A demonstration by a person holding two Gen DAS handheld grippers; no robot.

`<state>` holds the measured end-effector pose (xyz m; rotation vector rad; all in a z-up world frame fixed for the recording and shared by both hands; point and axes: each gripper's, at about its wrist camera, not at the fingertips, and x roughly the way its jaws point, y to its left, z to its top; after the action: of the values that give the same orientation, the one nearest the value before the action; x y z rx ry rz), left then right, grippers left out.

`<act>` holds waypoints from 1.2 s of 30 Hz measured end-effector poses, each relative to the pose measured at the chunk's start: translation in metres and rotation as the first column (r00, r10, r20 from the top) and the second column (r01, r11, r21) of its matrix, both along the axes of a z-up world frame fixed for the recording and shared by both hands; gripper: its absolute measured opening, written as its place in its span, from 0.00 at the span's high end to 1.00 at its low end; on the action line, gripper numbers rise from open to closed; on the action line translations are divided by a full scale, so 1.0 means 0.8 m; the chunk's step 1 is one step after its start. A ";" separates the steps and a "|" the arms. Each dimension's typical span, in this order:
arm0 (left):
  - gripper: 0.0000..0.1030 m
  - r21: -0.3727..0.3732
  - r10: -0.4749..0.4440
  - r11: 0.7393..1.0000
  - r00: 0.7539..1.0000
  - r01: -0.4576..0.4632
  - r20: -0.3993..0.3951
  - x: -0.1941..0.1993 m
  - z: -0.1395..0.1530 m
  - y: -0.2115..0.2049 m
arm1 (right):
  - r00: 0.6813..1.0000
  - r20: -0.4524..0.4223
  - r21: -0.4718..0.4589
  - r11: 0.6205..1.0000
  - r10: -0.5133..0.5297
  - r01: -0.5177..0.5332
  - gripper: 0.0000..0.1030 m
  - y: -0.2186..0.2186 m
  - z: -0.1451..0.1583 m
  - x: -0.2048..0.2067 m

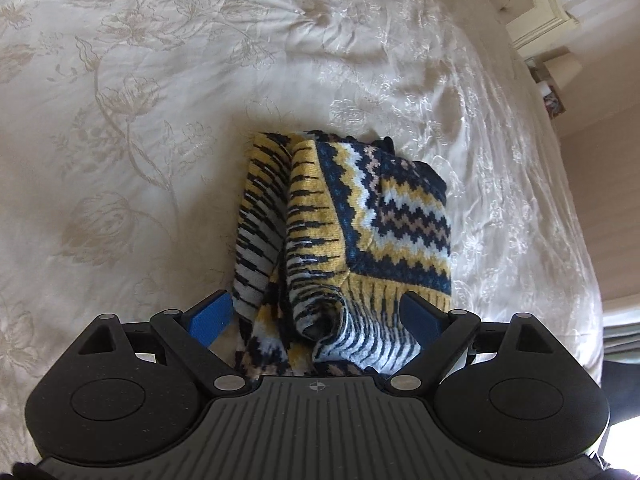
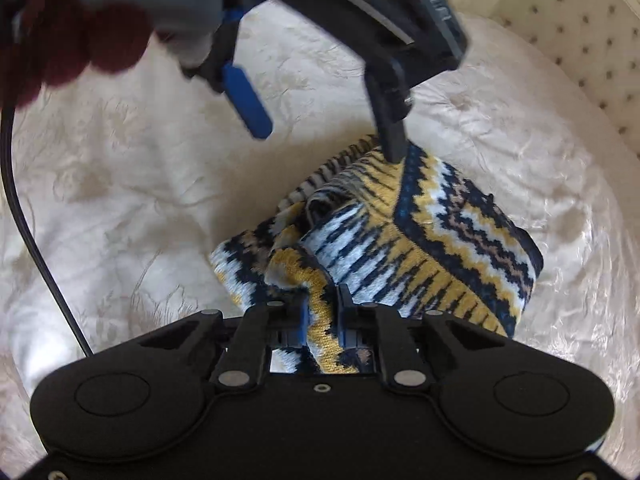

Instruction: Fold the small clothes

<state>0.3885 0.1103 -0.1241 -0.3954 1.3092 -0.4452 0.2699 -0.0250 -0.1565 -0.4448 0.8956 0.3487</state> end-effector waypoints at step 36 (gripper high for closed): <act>0.51 0.126 -0.039 0.992 0.995 0.027 0.093 0.037 -0.053 0.003 | 0.967 -0.230 0.315 0.949 0.107 -0.030 0.38 0.021 -0.027 0.040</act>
<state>0.4183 0.1130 -0.1665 -0.2455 1.2449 -0.4025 0.3018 -0.0080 -0.1783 -0.1433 1.0461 0.6090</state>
